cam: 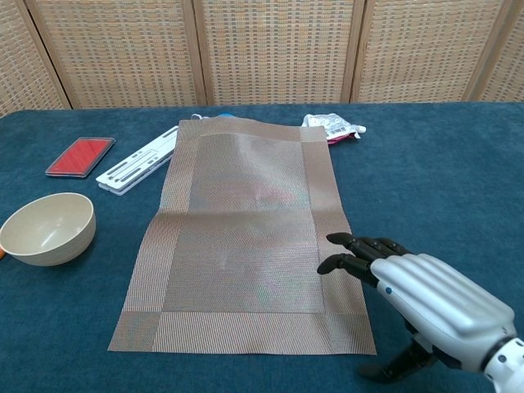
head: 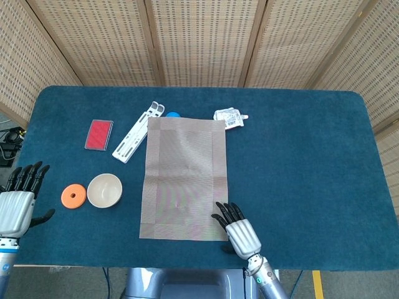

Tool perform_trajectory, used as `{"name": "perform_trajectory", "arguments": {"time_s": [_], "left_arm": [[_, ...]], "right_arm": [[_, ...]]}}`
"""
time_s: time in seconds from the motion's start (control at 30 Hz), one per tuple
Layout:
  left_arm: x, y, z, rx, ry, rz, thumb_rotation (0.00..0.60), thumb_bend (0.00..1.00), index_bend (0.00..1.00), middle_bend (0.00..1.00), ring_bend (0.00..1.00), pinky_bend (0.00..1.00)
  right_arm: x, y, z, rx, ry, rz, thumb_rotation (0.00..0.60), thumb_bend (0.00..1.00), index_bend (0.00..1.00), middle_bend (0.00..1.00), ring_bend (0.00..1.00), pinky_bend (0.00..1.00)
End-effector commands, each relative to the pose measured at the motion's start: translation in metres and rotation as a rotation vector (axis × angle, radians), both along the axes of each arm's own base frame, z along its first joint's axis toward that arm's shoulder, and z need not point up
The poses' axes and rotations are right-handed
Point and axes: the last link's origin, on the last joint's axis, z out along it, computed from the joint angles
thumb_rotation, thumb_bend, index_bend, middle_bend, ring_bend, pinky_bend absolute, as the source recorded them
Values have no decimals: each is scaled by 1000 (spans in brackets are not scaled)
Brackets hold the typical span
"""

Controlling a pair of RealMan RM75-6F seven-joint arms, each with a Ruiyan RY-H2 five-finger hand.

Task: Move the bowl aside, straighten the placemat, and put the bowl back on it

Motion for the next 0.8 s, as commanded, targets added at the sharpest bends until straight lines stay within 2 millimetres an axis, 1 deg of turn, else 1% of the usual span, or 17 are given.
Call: {"name": "perform_trajectory", "arguments": {"time_s": [0.03,0.27,0.63,0.8], "left_arm": [[-1,0,1,2,-2,3,600,178,0,0,0,0],[-1,1,1,-1,-5,3,600,178,0,0,0,0],[-1,1,-1,-6,-14,-1,600,178,0,0,0,0],[0,1,-1,-5,-20,-6,600,178,0,0,0,0]], "right_arm": [[3,-2,-3,-3,-5,-11,600,283,237,0,0,0],[4,-6,-11,-13,-11,-28,600,297,245,0,0,0],[2,-10,-17,-9,23,-37,600,348,248,0,0,0],[-1,-12,-22,-42,53,-22,600,515,253,0,0,0]]}}
